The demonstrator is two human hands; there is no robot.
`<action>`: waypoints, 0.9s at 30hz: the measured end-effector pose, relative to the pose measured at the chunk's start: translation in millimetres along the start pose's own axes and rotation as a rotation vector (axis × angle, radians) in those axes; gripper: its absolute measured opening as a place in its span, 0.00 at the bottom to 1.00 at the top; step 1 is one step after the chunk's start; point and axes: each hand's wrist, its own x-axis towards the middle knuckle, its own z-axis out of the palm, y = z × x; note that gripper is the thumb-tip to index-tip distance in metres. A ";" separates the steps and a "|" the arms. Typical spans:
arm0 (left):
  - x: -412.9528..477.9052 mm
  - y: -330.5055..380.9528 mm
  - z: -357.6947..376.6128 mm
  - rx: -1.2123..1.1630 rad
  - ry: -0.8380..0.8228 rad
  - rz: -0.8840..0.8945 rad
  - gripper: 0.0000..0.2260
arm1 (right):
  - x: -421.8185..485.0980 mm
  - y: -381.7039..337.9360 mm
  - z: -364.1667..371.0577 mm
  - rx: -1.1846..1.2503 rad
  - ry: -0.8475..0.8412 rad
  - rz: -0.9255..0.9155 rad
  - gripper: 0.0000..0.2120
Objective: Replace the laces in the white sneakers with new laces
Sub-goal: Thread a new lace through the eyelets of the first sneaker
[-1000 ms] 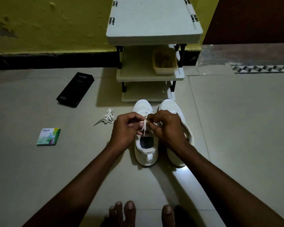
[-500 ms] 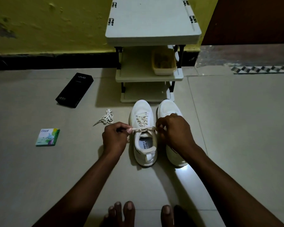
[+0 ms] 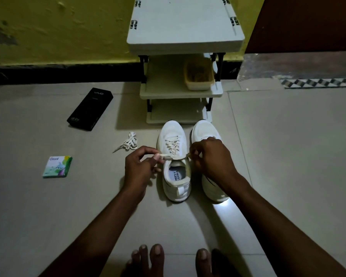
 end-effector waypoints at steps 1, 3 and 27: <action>0.7 -0.1 -0.4 -0.034 -0.012 -0.013 0.03 | 0.1 -0.2 0.6 -0.007 -0.004 0.003 0.05; 3.6 -2.5 0.5 -0.129 -0.028 -0.068 0.06 | -0.2 -0.1 1.6 -0.014 -0.009 0.007 0.04; 9.3 -20.9 -0.9 -0.259 0.102 -0.166 0.06 | -2.6 -6.7 -3.7 -0.080 -0.036 0.026 0.05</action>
